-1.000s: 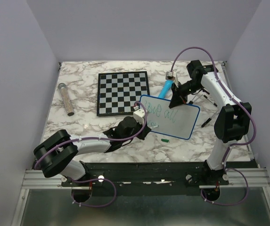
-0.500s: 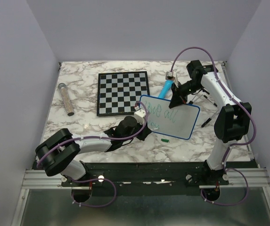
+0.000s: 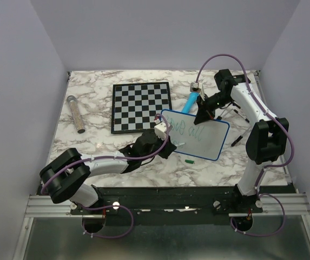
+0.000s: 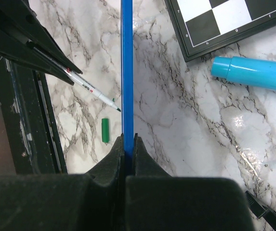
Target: Write a sentence on the whiteboard
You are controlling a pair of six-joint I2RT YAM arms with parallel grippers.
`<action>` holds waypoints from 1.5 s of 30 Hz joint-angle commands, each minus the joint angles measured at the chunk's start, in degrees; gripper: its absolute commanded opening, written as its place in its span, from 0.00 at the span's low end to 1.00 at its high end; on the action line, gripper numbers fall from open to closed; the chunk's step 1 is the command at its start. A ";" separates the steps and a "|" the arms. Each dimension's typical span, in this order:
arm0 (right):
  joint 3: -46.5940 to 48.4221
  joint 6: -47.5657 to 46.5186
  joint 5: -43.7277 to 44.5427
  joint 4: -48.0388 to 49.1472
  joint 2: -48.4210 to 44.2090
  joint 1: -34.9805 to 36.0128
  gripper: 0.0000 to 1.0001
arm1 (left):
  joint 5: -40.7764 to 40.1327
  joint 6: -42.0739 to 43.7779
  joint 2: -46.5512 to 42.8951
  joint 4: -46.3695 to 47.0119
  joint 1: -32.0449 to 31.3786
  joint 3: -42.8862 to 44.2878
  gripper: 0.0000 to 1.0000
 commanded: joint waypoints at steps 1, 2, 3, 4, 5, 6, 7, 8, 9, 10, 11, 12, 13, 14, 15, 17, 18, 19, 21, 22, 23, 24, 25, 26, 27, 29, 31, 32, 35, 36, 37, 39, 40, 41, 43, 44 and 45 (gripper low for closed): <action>-0.09 -1.04 -0.85 -0.68 0.09 0.20 0.00 | -1.26 0.09 0.18 0.50 0.39 2.36 0.00; -0.09 -1.04 -0.76 -0.68 0.09 0.11 0.01 | -1.25 0.10 0.36 0.32 0.39 2.45 0.00; -0.09 -1.04 -0.76 -0.68 0.09 0.20 0.01 | -1.34 0.18 0.53 0.06 0.39 2.54 0.00; -0.09 -1.04 -0.76 -0.68 0.09 0.20 0.01 | -1.26 0.10 0.71 -0.29 0.39 2.63 0.00; -0.09 -1.04 -0.76 -0.68 0.09 0.11 0.01 | -1.25 0.10 0.71 -0.73 0.30 2.45 0.00; -0.09 -1.04 -0.84 -0.68 0.18 0.20 0.00 | -1.08 0.01 0.71 -0.82 0.30 2.37 0.00; -0.09 -1.04 -0.85 -0.68 0.18 0.20 0.00 | -1.08 0.01 0.71 -1.00 0.30 2.19 0.00; -0.09 -1.04 -0.76 -0.68 0.18 0.20 0.01 | -1.25 0.01 0.80 -1.52 0.30 2.01 0.00; -0.09 -1.04 -0.84 -0.68 0.27 0.11 0.01 | -1.08 0.01 0.71 -1.79 0.21 2.01 0.00; -0.18 -1.04 -0.85 -0.68 0.27 0.20 0.01 | -0.99 -0.08 0.89 -1.88 0.30 1.93 0.00; -0.09 -1.04 -0.85 -0.68 0.27 0.11 0.01 | -0.90 -0.17 0.97 -2.31 0.30 1.93 0.00; -0.09 -1.04 -0.76 -0.68 0.27 0.11 0.01 | -0.73 -0.17 1.24 -2.67 0.39 2.01 0.00; -0.09 -1.04 -0.84 -0.77 0.27 0.11 0.00 | -0.64 -0.17 1.41 -2.84 0.30 2.10 0.00; -0.09 -0.96 -0.76 -0.77 0.36 0.11 0.00 | -0.55 -0.34 1.85 -3.11 0.30 2.10 0.00; 0.00 -0.95 -0.76 -0.77 0.27 0.20 0.00 | -0.38 -0.43 2.12 -3.20 0.30 2.10 0.00; 0.00 -0.95 -0.85 -0.77 0.36 0.11 0.01 | -0.11 -0.69 2.73 -3.55 0.30 2.28 0.00; 0.00 -0.95 -0.76 -0.77 0.27 0.20 0.01 | 0.06 -0.78 2.73 -3.55 0.30 2.19 0.00; 0.00 -0.95 -0.84 -0.77 0.27 0.11 0.01 | -0.02 -0.96 2.91 -3.55 0.30 2.10 0.00; -0.09 -0.95 -0.76 -0.77 0.27 0.20 0.00 | -0.02 -1.13 3.00 -3.46 0.30 1.84 0.00; 0.00 -0.95 -0.76 -0.77 0.18 0.11 0.01 | -0.02 -1.14 2.91 -3.55 0.30 1.92 0.00; 0.00 -0.95 -0.93 -0.77 0.36 0.11 0.01 | -0.11 -1.14 3.08 -3.64 0.30 1.84 0.00; 0.00 -1.04 -0.93 -0.77 0.27 0.11 0.01 | -0.11 -1.14 3.09 -3.72 0.30 1.84 0.00; 0.00 -1.04 -0.93 -0.77 0.27 0.11 0.00 | 0.06 -1.14 3.09 -3.64 0.30 1.84 0.00; -0.09 -1.04 -0.85 -0.77 0.18 0.11 0.01 | 0.06 -1.14 3.17 -3.55 0.30 1.84 0.00; 0.00 -1.04 -0.85 -0.77 0.18 0.11 0.00 | 0.32 -1.05 3.09 -3.37 0.30 1.84 0.00; 0.00 -1.04 -0.93 -0.77 0.18 0.20 0.01 | 0.33 -1.22 2.82 -3.02 0.30 1.84 0.00; -0.09 -1.04 -0.93 -0.77 0.18 0.20 0.01 | 0.24 -1.05 2.65 -3.63 0.30 2.19 0.00; 0.00 -1.04 -0.93 -0.77 0.18 0.20 0.01 | 0.33 -0.96 2.65 -4.16 0.30 2.45 0.00; 0.00 -1.04 -0.85 -0.77 0.18 0.20 0.00 | 0.06 -0.78 3.43 -5.04 0.30 2.72 0.00; 0.00 -1.04 -0.93 -0.77 0.18 0.11 0.01 | 0.06 -0.87 3.61 -5.13 0.30 2.72 0.00; 0.00 -1.04 -0.85 -0.77 0.18 0.20 0.01 | 0.15 -1.05 3.79 -5.13 0.21 2.63 0.00; -0.09 -1.13 -0.85 -0.77 0.18 0.11 0.01 | 0.24 -1.14 3.79 -5.04 0.30 2.54 0.00; 0.00 -1.04 -0.85 -0.77 0.18 0.11 0.00 | 0.15 -1.14 3.79 -4.96 0.30 2.45 0.00; 0.00 -1.04 -0.85 -0.68 0.18 0.11 0.00 | 0.33 -1.05 3.61 -4.69 0.30 2.45 0.00; 0.00 -1.04 -0.85 -0.77 0.18 0.20 0.00 | 0.33 -1.05 3.35 -4.17 0.30 2.37 0.00; 0.00 -1.04 -0.85 -0.77 0.18 0.11 0.00 | 0.33 -1.05 3.00 -3.38 0.30 2.28 0.00; 0.00 -1.04 -0.93 -0.77 0.18 0.11 0.01 | 0.41 -1.05 2.91 -3.29 0.30 2.19 0.00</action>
